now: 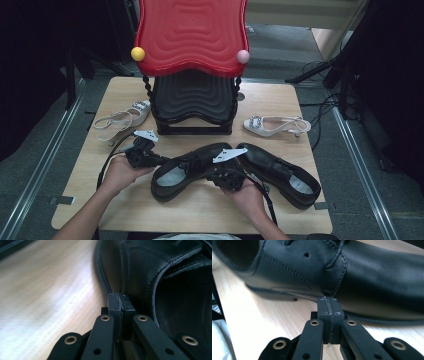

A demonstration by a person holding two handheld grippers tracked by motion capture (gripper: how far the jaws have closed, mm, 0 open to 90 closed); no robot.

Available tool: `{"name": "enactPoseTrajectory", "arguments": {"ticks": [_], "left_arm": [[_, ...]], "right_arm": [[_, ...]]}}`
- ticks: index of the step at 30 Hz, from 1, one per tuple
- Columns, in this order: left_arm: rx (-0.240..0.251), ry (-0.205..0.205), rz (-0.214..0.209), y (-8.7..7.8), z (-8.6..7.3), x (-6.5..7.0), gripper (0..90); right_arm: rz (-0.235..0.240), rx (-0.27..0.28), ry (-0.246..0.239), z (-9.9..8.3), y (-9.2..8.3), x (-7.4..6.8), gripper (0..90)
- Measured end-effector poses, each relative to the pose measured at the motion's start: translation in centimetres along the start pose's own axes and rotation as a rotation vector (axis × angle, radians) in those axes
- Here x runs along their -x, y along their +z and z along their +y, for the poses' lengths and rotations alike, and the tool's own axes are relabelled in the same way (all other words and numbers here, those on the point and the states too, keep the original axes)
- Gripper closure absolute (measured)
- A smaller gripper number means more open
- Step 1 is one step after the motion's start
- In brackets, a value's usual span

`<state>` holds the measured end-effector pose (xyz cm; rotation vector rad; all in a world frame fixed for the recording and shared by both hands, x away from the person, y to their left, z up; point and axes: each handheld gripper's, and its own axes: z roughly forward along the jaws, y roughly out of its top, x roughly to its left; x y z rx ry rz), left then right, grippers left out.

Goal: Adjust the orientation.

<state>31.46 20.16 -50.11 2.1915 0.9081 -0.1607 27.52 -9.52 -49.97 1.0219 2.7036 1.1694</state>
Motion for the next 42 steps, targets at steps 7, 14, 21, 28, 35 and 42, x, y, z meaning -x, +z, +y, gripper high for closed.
{"name": "enactPoseTrajectory", "arguments": {"ticks": [7, 14, 21, 28, 35, 42], "left_arm": [[-0.01, 0.003, -0.027, 0.5, -0.2, 0.9, 90.0], [-0.012, -0.013, -0.031, 1.1, -0.4, 2.3, 90.0], [-0.015, 0.013, -0.068, 2.1, -0.1, 3.9, 90.0], [-0.016, 0.021, -0.079, 3.3, 0.2, 5.4, 90.0], [-0.007, 0.024, -0.092, 4.8, 0.7, 7.2, 90.0], [0.006, 0.057, -0.102, 5.6, 1.0, 7.7, 88.9]], "right_arm": [[0.006, -0.016, 0.052, 0.0, -0.5, 0.8, 90.0], [-0.014, -0.02, 0.049, -0.1, -0.9, 1.2, 90.0], [-0.04, -0.026, 0.057, -0.2, -1.5, 1.9, 90.0], [-0.075, -0.012, 0.093, -0.2, -1.8, 3.0, 90.0], [-0.116, -0.003, 0.114, 0.2, -1.9, 3.8, 90.0], [-0.135, 0.007, 0.107, 0.3, -1.9, 4.5, 90.0]]}}
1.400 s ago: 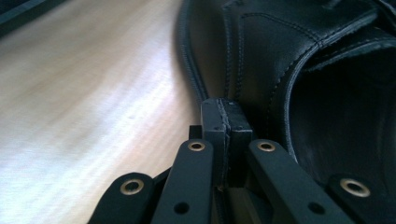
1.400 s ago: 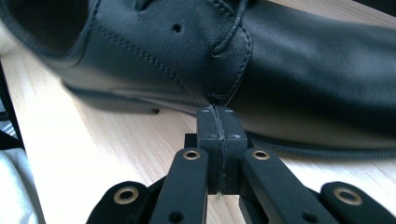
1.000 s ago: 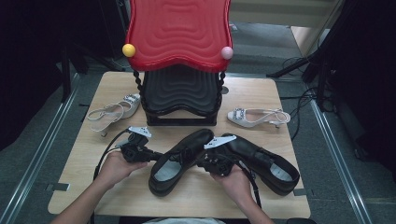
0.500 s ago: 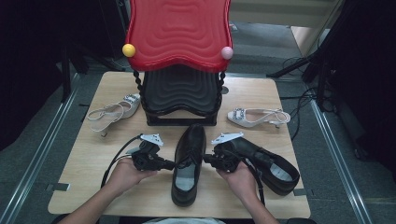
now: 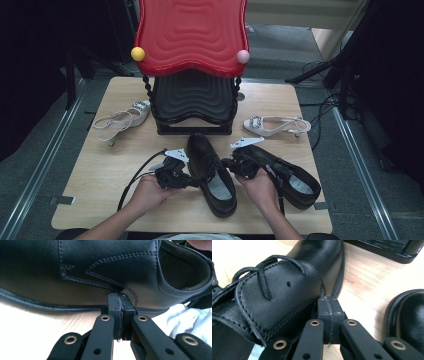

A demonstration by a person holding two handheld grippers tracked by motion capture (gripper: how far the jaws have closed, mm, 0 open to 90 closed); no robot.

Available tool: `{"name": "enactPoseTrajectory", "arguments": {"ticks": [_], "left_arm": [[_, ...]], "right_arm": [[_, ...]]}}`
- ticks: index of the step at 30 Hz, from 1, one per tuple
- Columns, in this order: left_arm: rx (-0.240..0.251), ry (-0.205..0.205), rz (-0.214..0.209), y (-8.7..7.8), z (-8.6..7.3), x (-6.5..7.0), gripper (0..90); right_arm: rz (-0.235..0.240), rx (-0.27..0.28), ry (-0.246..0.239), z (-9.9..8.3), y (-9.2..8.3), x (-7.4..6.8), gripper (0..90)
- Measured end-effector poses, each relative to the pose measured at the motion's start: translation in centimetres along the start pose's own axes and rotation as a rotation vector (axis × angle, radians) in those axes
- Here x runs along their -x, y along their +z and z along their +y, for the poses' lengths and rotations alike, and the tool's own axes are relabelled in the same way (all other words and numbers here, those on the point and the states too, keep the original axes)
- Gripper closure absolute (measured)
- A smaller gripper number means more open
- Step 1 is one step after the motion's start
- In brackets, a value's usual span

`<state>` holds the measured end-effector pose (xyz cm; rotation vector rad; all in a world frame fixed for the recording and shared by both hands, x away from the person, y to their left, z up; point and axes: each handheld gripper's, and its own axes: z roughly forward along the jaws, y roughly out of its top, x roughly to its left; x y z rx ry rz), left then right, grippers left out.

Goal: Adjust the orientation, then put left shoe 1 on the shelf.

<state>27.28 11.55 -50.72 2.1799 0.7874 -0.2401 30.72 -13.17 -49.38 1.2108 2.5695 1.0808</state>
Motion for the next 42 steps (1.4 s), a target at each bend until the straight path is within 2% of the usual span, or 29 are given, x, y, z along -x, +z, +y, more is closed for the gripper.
{"name": "enactPoseTrajectory", "arguments": {"ticks": [3, 5, 7, 10, 11, 17, 20, 23, 24, 27, 28, 29, 30, 31, 32, 33, 34, 35, 37, 38, 39, 42], "left_arm": [[-0.005, -0.005, -0.02, -0.5, -0.2, -0.5, 74.4], [0.009, -0.014, -0.032, -1.5, -0.2, -0.8, 68.4], [0.02, -0.007, -0.009, -2.2, -0.2, -0.9, 64.6], [0.027, -0.006, -0.006, -2.9, -0.2, -1.2, 57.2], [0.047, -0.006, 0.004, -3.5, -0.3, -1.4, 56.5], [0.087, 0.004, 0.0, -4.6, -0.6, -1.8, 50.6], [0.115, 0.023, 0.02, -4.9, -0.6, -1.8, 50.6], [0.112, 0.022, 0.029, -5.1, -0.7, -1.9, 50.6], [0.104, 0.003, 0.02, -5.3, -0.6, -2.0, 50.5], [0.098, 0.004, 0.029, -5.7, -0.4, -1.9, 50.6], [0.092, 0.005, 0.052, -6.0, -0.2, -1.7, 52.7], [0.092, 0.005, 0.052, -6.0, -0.2, -1.7, 57.0], [0.097, 0.0, 0.041, -6.3, 0.0, -1.7, 57.0], [0.121, 0.008, 0.056, -6.9, 0.4, -1.6, 65.6], [0.121, 0.008, 0.056, -6.9, 0.4, -1.6, 70.0], [0.126, 0.021, 0.063, -7.2, 0.6, -1.5, 70.0], [0.133, 0.028, 0.078, -7.6, 0.9, -1.5, 72.6], [0.139, 0.029, 0.074, -7.9, 1.2, -1.5, 76.8], [0.147, 0.03, 0.07, -8.7, 2.0, -1.4, 77.6], [0.146, 0.031, 0.066, -9.0, 2.3, -1.3, 78.4], [0.151, 0.044, 0.083, -9.6, 3.1, -1.2, 78.5], [0.151, 0.05, 0.084, -10.4, 4.0, -1.1, 79.9]], "right_arm": [[0.006, 0.0, 0.015, 0.0, -0.2, 0.4, 88.7], [0.026, 0.026, 0.02, 0.0, -0.9, 0.6, 84.0], [0.035, 0.045, 0.024, 0.1, -1.4, 0.6, 82.1], [0.045, 0.045, 0.027, 0.1, -2.0, 0.6, 77.7], [0.048, 0.045, 0.027, 0.1, -2.2, 0.6, 76.6], [0.07, 0.044, 0.026, -0.1, -3.6, 0.6, 75.2], [0.073, 0.035, 0.02, -0.3, -4.2, 0.4, 74.1], [0.078, 0.028, 0.026, -0.6, -4.6, 0.3, 73.7], [0.084, 0.026, 0.026, -0.7, -4.9, 0.1, 72.1], [0.088, 0.02, 0.031, -0.8, -5.1, 0.0, 71.8], [0.093, 0.02, 0.036, -0.9, -5.5, -0.1, 71.2], [0.094, 0.021, 0.038, -1.0, -5.6, -0.1, 70.6], [0.094, 0.021, 0.038, -1.0, -5.6, -0.1, 70.6], [0.102, 0.021, 0.042, -1.0, -6.0, -0.2, 70.0], [0.105, 0.022, 0.042, -1.0, -6.2, -0.3, 69.4], [0.105, 0.022, 0.042, -1.0, -6.2, -0.3, 69.4], [0.108, 0.021, 0.043, -0.9, -6.5, -0.4, 69.0], [0.113, 0.02, 0.049, -0.9, -7.0, -0.7, 67.5], [0.121, 0.017, 0.052, -0.9, -7.2, -0.9, 67.4], [0.137, 0.004, 0.045, -0.8, -7.7, -1.5, 66.4], [0.138, 0.0, 0.046, -0.7, -7.8, -1.8, 66.0], [0.148, -0.02, 0.043, -0.6, -7.9, -2.3, 63.6]]}}
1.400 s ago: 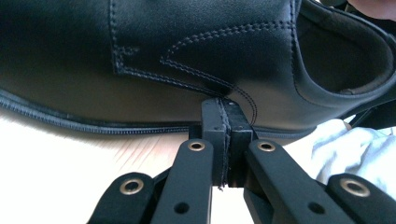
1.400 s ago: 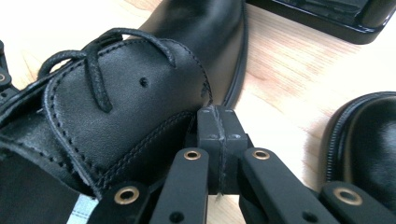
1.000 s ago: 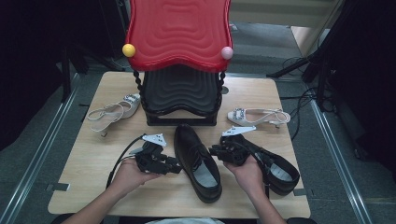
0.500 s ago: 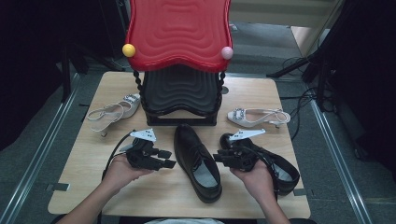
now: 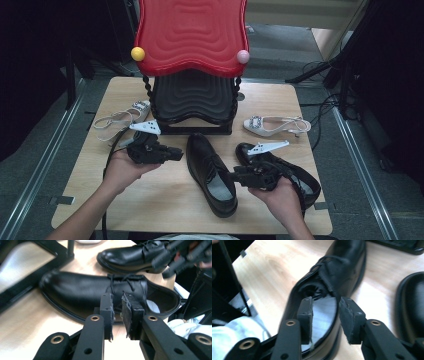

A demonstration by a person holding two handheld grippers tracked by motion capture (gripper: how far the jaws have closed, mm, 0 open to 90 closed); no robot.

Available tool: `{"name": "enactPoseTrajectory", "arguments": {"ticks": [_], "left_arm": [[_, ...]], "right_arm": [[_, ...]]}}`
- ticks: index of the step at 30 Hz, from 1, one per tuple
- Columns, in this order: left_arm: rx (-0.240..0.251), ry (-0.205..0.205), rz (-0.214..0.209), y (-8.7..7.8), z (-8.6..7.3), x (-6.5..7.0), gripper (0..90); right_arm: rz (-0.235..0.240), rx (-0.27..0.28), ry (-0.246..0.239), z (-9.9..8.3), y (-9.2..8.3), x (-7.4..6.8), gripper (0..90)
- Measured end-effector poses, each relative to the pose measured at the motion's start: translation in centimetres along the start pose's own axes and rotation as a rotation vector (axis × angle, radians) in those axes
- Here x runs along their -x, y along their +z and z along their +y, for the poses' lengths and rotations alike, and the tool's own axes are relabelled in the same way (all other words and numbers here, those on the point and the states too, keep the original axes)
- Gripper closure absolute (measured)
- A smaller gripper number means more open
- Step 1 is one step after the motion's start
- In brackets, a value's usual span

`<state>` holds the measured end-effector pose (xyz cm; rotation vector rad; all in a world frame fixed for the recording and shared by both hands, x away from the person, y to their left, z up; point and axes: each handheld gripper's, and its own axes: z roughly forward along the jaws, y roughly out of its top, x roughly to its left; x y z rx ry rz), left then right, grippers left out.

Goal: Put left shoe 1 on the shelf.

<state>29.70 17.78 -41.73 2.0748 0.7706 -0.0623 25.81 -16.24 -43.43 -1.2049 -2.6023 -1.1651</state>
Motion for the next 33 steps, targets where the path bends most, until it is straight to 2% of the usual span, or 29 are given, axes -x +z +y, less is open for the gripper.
{"name": "enactPoseTrajectory", "arguments": {"ticks": [1, 2, 3, 4, 6, 7, 12, 18, 21, 22, 25, 27, 32, 33], "left_arm": [[0.004, 0.004, -0.006, -0.3, 0.6, 0.0, 80.1], [-0.001, 0.019, 0.006, -0.7, 1.5, 0.2, 80.1], [-0.001, 0.019, 0.006, -0.7, 1.5, 0.2, 79.9], [-0.004, 0.029, 0.007, -0.9, 2.0, 0.2, 79.7], [0.004, 0.039, 0.002, -1.3, 3.0, 0.2, 78.9], [0.004, 0.044, -0.001, -1.5, 3.7, 0.1, 78.7], [0.009, 0.05, -0.005, -1.9, 5.2, 0.0, 77.2], [0.025, 0.051, -0.009, -2.6, 6.6, -0.1, 77.6], [0.023, 0.068, 0.007, -3.2, 7.6, -0.1, 77.6], [0.024, 0.079, 0.019, -3.6, 8.3, -0.2, 77.7], [0.032, 0.088, 0.014, -4.0, 8.9, -0.3, 80.3], [0.035, 0.098, 0.03, -4.4, 9.6, -0.3, 81.0], [0.05, 0.107, 0.029, -5.1, 11.2, -0.8, 86.1], [0.051, 0.118, 0.04, -5.4, 12.0, -0.9, 86.5]], "right_arm": [[0.01, -0.013, -0.001, 0.1, 0.1, -0.5, 62.9], [0.013, -0.019, 0.001, 0.1, 0.2, -0.7, 62.8], [0.013, -0.019, 0.001, 0.1, 0.2, -0.7, 62.8], [0.027, -0.036, 0.0, 0.2, 0.5, -1.3, 61.9], [0.031, -0.045, -0.006, 0.3, 0.7, -1.5, 61.4], [0.038, -0.073, -0.003, 0.3, 1.3, -1.9, 59.9], [0.052, -0.11, -0.016, 0.6, 2.9, -2.5, 59.1], [0.048, -0.138, -0.027, 0.7, 4.1, -2.9, 57.1], [0.051, -0.175, -0.031, 0.8, 5.2, -3.2, 57.0], [0.052, -0.18, -0.031, 0.8, 5.5, -3.3, 57.0], [0.049, -0.188, -0.035, 0.9, 5.9, -3.4, 57.0], [0.041, -0.196, -0.044, 1.1, 6.3, -3.4, 57.2], [0.034, -0.22, -0.036, 1.5, 7.4, -3.5, 58.8], [0.035, -0.223, -0.034, 1.6, 7.6, -3.4, 59.5]]}}
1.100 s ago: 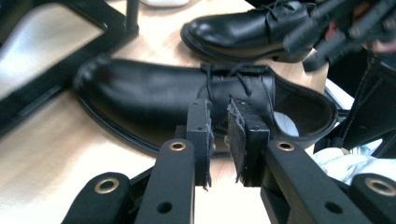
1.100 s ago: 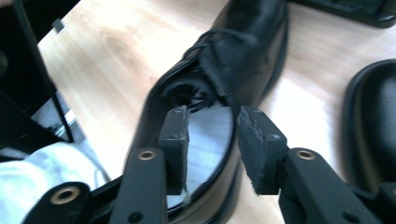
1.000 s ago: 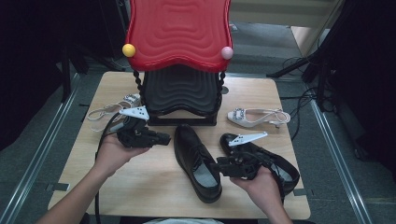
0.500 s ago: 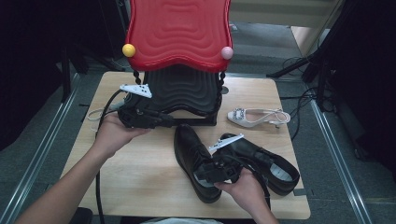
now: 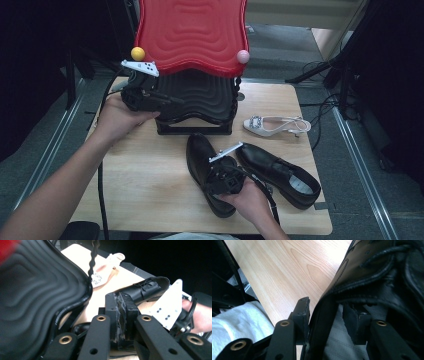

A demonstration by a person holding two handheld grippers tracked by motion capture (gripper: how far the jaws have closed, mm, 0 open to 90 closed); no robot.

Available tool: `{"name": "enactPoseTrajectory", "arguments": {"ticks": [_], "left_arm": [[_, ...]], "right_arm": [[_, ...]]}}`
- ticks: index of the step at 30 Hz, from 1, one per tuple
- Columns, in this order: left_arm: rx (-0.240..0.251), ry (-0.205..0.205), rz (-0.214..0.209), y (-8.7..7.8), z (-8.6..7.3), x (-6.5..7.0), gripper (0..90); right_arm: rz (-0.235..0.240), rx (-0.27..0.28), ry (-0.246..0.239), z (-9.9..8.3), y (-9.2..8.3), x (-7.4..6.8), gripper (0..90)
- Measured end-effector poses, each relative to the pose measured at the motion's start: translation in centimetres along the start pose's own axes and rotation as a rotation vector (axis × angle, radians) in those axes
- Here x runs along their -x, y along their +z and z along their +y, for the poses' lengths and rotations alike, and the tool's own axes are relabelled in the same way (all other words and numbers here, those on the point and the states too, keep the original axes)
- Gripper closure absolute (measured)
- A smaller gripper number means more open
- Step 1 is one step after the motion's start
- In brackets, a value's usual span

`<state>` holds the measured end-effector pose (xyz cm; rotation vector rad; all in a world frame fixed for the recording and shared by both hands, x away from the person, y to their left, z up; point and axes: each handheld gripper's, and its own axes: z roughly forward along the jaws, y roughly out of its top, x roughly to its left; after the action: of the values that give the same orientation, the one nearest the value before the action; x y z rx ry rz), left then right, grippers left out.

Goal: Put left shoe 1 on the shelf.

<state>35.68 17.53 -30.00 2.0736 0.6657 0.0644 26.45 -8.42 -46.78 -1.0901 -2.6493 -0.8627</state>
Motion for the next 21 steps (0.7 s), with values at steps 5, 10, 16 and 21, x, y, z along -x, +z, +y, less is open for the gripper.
{"name": "enactPoseTrajectory", "arguments": {"ticks": [5, 10, 16, 21], "left_arm": [[0.026, 0.007, -0.001, -0.7, 1.7, -0.8, 88.7], [0.038, 0.023, 0.029, -1.2, 3.9, -1.2, 88.5], [0.045, 0.039, 0.056, -1.4, 6.5, -1.9, 88.4], [0.052, 0.03, 0.076, -1.1, 8.2, -2.7, 88.1]], "right_arm": [[-0.001, -0.003, 0.007, 0.4, 0.7, 0.0, 60.9], [-0.024, -0.029, 0.012, 0.6, 1.5, -0.3, 63.1], [-0.015, -0.05, 0.009, 0.6, 2.0, -0.4, 67.5], [-0.038, -0.096, -0.006, 0.8, 2.4, -0.5, 72.2]]}}
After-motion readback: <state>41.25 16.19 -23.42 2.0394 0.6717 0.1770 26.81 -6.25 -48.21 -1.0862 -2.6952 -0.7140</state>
